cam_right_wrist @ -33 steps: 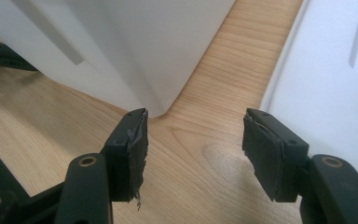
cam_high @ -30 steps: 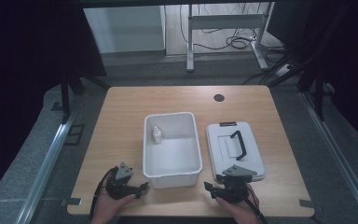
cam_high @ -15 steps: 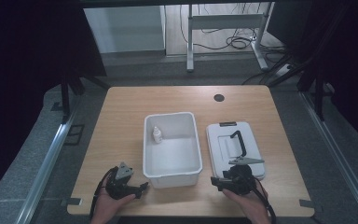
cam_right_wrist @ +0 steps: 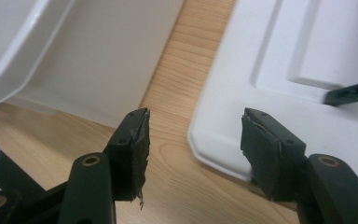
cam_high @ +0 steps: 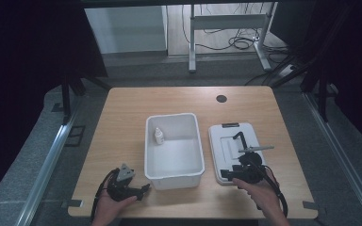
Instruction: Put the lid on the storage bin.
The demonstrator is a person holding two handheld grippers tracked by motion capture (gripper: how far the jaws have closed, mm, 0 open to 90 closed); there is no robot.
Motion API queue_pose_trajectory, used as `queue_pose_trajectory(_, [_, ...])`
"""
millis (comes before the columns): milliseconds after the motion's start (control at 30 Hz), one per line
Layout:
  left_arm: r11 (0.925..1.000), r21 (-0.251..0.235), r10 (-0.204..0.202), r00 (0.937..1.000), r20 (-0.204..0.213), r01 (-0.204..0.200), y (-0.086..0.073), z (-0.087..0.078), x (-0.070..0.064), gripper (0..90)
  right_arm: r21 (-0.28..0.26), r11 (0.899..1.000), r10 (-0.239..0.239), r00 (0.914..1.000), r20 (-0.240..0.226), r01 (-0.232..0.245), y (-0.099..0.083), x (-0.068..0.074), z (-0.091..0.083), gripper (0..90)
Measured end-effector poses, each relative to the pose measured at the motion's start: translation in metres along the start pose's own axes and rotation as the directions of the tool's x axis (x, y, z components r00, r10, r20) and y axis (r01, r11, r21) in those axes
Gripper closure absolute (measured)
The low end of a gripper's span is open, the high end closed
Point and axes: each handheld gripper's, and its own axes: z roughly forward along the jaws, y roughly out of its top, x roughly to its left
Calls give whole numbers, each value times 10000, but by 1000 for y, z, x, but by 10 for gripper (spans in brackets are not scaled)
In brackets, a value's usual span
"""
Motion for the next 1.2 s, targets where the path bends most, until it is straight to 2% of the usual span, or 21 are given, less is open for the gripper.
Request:
queue_pose_trajectory(600, [10000, -1, 24, 10000, -2, -24, 0, 0, 0, 123, 344, 9994, 10, 9969, 784, -37, 19, -16, -19, 440])
queue_pose_trajectory(1200, [10000, -28, -36, 10000, -1, 36, 0, 0, 0, 123, 508, 9987, -8, 9938, 1114, -49, 46, -27, -34, 453])
